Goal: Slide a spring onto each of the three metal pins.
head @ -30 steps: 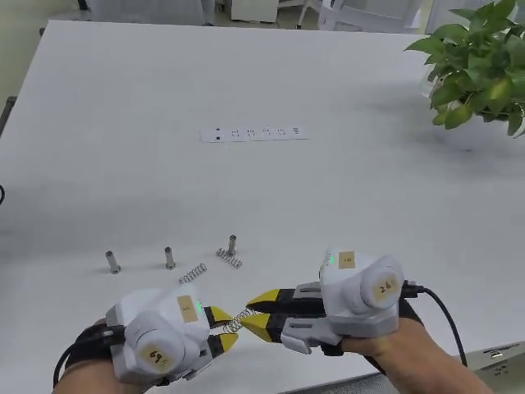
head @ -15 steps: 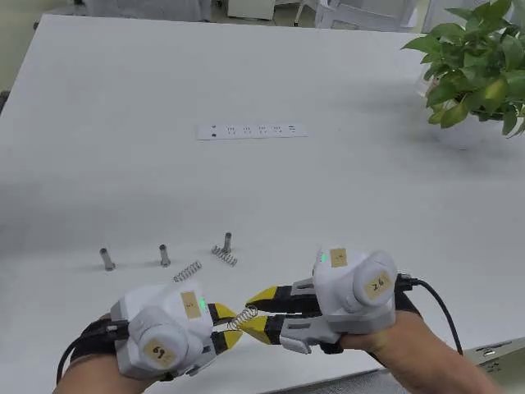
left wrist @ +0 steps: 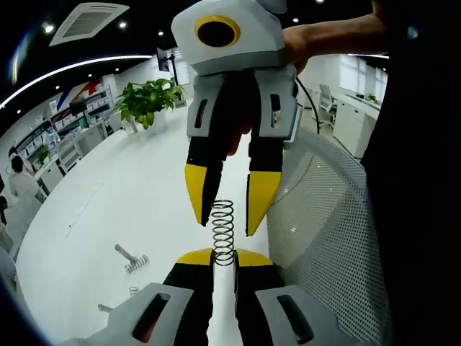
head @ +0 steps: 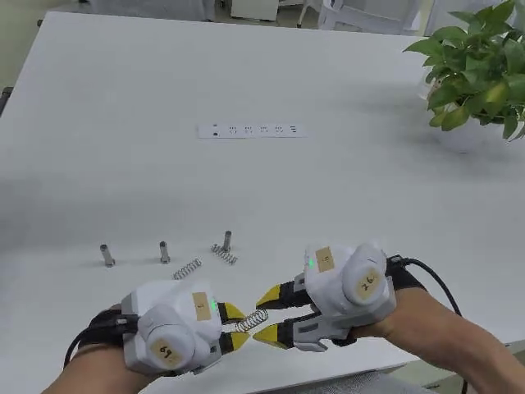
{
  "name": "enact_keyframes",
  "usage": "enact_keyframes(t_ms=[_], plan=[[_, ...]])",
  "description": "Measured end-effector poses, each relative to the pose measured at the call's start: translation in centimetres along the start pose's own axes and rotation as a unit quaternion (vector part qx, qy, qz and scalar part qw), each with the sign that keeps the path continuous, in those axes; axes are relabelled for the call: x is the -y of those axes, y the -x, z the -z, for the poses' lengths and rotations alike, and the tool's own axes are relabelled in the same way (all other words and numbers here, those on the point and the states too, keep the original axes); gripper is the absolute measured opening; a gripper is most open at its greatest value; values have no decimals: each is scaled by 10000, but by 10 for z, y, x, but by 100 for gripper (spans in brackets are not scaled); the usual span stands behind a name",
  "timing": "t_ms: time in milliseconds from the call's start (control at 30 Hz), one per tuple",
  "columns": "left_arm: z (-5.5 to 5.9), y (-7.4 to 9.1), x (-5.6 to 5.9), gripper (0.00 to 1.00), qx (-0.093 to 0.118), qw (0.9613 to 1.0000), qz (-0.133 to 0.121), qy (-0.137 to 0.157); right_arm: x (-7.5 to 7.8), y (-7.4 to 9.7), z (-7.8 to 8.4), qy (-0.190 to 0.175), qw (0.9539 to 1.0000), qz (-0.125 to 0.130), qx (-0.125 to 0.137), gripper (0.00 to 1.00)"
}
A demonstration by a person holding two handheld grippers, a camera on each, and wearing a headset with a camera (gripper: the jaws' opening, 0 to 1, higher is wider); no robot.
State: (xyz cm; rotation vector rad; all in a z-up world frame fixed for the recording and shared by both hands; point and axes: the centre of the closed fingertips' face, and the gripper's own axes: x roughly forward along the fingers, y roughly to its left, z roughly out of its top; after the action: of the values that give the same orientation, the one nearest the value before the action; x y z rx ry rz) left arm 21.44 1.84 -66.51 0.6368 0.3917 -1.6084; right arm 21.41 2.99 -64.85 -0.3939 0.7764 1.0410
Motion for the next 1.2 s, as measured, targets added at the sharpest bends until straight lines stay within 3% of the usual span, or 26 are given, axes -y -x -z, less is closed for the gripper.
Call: enact_keyframes(t_ms=[267, 400, 700, 967, 1200], plan=[[-3, -3, 7, 2, -24, 9997, 156, -160, -8, -5, 5, 336, 9989, -224, -248, 17], [1, -4, 8, 2, -90, 9995, 216, -228, -9, -8, 7, 346, 9988, -260, -230, 9], [3, -4, 11, 3, -64, 9996, 245, -123, -12, -10, 6, 233, 9991, -332, -143, 9], [12, 3, 2, 8, 31, 9989, 92, 459, -7, -10, -1, 150, 9996, -254, 28, 9], [32, 15, -10, 12, -20, 9954, -241, 925, 0, -11, -2, 58, 9998, -200, 74, 9]])
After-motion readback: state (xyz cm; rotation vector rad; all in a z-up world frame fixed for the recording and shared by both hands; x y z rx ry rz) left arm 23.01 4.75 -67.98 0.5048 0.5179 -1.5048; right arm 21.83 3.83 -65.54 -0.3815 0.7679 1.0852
